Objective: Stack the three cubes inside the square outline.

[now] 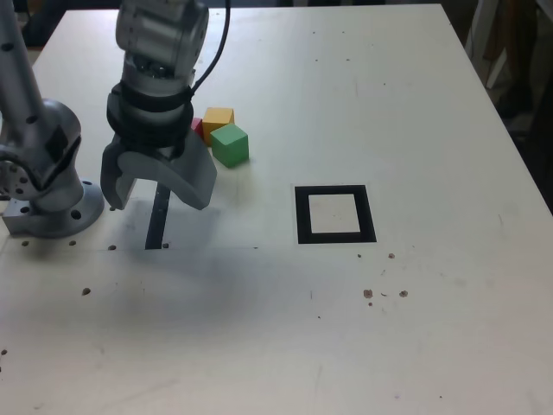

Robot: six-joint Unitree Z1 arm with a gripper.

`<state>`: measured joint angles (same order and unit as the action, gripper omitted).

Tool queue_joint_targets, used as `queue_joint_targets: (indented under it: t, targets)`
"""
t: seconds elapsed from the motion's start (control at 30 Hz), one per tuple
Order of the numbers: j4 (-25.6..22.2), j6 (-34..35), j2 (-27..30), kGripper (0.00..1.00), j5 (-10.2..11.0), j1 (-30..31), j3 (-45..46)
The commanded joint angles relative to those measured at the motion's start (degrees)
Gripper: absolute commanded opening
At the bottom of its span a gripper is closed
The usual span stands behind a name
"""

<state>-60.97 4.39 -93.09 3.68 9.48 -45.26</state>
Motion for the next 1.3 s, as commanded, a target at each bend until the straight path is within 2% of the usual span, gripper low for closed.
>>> queue_joint_targets:
  t: [0.0,0.67,1.0,1.27]
  targets:
    - [-0.2,0.1,0.1,0.99,0.1,0.0,0.0]
    - [-0.9,0.1,0.8,0.99,0.1,-0.6,-0.7]
    - [-7.1,-1.5,5.7,0.99,0.1,-5.9,-3.6]
    - [-11.3,-1.5,5.7,0.99,0.5,-8.9,-7.9]
